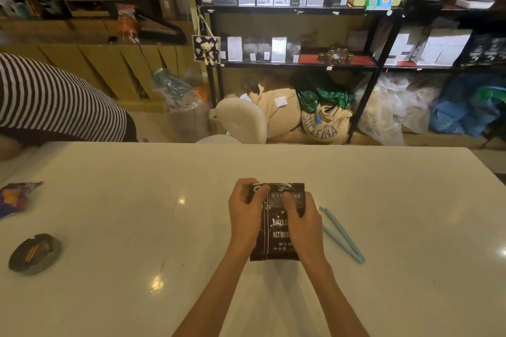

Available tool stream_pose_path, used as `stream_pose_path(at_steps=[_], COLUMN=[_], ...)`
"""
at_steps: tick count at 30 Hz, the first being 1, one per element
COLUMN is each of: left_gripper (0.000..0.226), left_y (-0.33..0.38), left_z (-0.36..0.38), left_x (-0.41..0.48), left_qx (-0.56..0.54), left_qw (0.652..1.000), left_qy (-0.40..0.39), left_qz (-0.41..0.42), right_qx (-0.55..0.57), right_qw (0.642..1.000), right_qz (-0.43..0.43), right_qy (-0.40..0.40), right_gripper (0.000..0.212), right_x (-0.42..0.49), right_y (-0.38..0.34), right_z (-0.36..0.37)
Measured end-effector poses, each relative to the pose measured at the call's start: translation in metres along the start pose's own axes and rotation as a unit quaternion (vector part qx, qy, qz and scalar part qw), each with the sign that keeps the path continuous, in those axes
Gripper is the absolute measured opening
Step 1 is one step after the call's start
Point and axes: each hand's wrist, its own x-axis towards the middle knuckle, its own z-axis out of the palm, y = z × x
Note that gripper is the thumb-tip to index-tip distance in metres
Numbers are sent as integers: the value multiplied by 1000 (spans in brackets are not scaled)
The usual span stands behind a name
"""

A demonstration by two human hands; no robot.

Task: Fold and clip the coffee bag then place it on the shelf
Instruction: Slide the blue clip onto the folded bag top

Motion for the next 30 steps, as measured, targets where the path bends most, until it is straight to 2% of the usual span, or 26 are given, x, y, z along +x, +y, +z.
stream_pose_path(at_steps=[2,5,8,10,12,14,16,18,21,23,25,28,30], left_gripper=[8,15,24,29,33,33,32,32,27,25,21,21,14], left_y=[-5,-20,-32,-37,-38,-38,-43,-55,-69,-74,-79,-83,-85], left_z=[2,7,5,3,1,1,0,-1,-11,-15,-14,-13,-15], left_x=[-5,-16,-20,-19,-16,-17,-18,-23,-26,-25,-24,-26,-27], left_qx=[-23,42,137,174,173,157,141,122,133,148,156,151,142], left_qw=[999,998,991,984,983,985,987,990,988,985,984,986,988], left_qy=[-12,-31,3,27,45,59,56,48,-5,-28,-21,-9,-16], left_qz=[-31,-44,11,27,33,47,53,50,80,89,84,73,64], right_qx=[-27,-47,-35,6,60,31,-57,-109,-91,-69,-50,-91,-213], right_qw=[998,992,990,992,996,999,998,992,990,992,997,995,972], right_qz=[-5,-8,6,32,51,24,-9,-8,32,49,50,-5,-97], right_qy=[58,118,136,118,48,-7,12,62,107,96,38,-28,9], right_gripper=[35,39,42,41,36,28,24,33,49,52,51,45,30], right_x=[0,-3,-6,-5,-5,-7,-9,-11,-14,-12,-7,0,3], right_y=[1,3,9,11,15,24,38,48,54,55,57,63,74], right_z=[1,8,15,15,10,6,7,11,17,17,14,-10,-51])
